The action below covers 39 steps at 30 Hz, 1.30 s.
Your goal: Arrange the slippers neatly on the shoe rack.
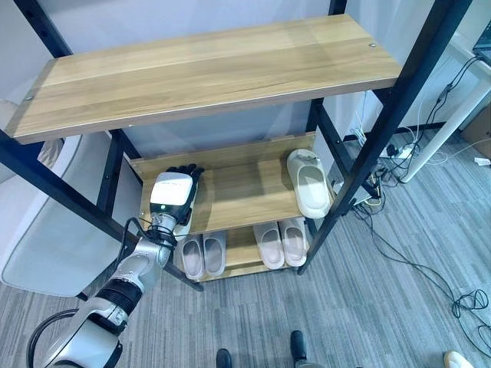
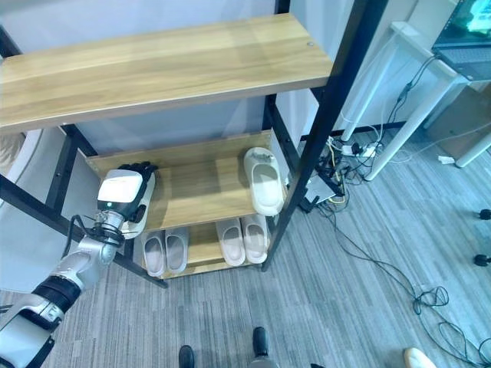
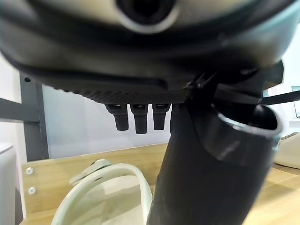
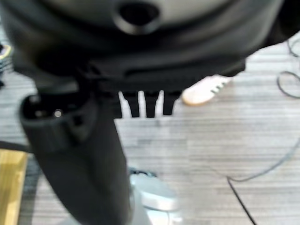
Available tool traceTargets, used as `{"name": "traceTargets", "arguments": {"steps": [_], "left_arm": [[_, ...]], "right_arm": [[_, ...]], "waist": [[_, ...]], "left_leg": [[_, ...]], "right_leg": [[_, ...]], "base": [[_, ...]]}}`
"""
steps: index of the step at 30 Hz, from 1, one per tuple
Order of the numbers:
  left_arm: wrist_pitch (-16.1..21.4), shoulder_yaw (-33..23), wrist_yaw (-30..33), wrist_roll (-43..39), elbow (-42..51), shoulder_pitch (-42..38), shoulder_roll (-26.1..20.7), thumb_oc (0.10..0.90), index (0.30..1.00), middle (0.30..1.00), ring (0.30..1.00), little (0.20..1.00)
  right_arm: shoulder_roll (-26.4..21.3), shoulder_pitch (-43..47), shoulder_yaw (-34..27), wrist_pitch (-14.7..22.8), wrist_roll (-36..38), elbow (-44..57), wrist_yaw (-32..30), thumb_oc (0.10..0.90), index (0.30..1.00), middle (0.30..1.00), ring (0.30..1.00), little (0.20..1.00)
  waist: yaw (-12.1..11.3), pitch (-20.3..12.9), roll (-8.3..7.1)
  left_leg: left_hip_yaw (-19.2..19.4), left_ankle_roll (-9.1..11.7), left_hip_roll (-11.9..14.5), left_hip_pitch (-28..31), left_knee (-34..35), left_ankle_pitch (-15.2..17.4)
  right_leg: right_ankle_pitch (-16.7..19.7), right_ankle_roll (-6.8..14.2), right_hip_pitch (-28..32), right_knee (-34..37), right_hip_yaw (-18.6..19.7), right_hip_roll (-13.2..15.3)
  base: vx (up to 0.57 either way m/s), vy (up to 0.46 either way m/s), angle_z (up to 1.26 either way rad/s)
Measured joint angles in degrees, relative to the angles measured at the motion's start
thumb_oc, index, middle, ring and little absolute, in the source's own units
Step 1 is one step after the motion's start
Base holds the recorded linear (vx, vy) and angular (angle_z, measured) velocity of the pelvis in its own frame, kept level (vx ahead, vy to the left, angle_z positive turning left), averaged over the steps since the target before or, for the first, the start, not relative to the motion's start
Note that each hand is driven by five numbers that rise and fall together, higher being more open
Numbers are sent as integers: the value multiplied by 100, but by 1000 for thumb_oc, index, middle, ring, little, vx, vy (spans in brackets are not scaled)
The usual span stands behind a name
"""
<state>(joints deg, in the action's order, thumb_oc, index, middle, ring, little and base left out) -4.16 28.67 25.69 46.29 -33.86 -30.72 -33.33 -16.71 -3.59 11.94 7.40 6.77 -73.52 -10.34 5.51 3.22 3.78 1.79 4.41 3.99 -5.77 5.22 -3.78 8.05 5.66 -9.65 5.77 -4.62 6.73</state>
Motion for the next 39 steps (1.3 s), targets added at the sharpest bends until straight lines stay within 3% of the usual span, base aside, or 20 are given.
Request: {"name": "traceTargets", "arguments": {"steps": [18, 30, 39], "left_arm": [[-372, -533, 40, 155, 320, -30, -26, 800, 900, 900, 900, 900], [-508, -423, 39, 181, -199, -98, -39, 800, 900, 900, 900, 900], [-571, 121, 44, 286, -1102, -379, -16, 800, 900, 900, 900, 900]], "right_arm": [[29, -16, 113, -32, -160, 251, -66, 800, 900, 900, 900, 900], [28, -21, 118, -20, -158, 305, -85, 800, 900, 900, 900, 900], [27, -15, 198, -11, -172, 421, -105, 800, 900, 900, 900, 900]], "waist": [[-51, 30, -48], [-10, 24, -69], [13, 10, -164]], "left_leg": [[1, 5, 26, 83, 15, -1], [-24, 4, 25, 85, 2, -1], [5, 5, 28, 112, 1, -2]], "right_leg": [[1, -4, 86, 1, -8, -28], [3, -5, 99, -1, -20, -28], [6, -8, 108, -2, -3, -33]], "base": [[23, -9, 0], [0, 0, 0], [2, 0, 0]]}}
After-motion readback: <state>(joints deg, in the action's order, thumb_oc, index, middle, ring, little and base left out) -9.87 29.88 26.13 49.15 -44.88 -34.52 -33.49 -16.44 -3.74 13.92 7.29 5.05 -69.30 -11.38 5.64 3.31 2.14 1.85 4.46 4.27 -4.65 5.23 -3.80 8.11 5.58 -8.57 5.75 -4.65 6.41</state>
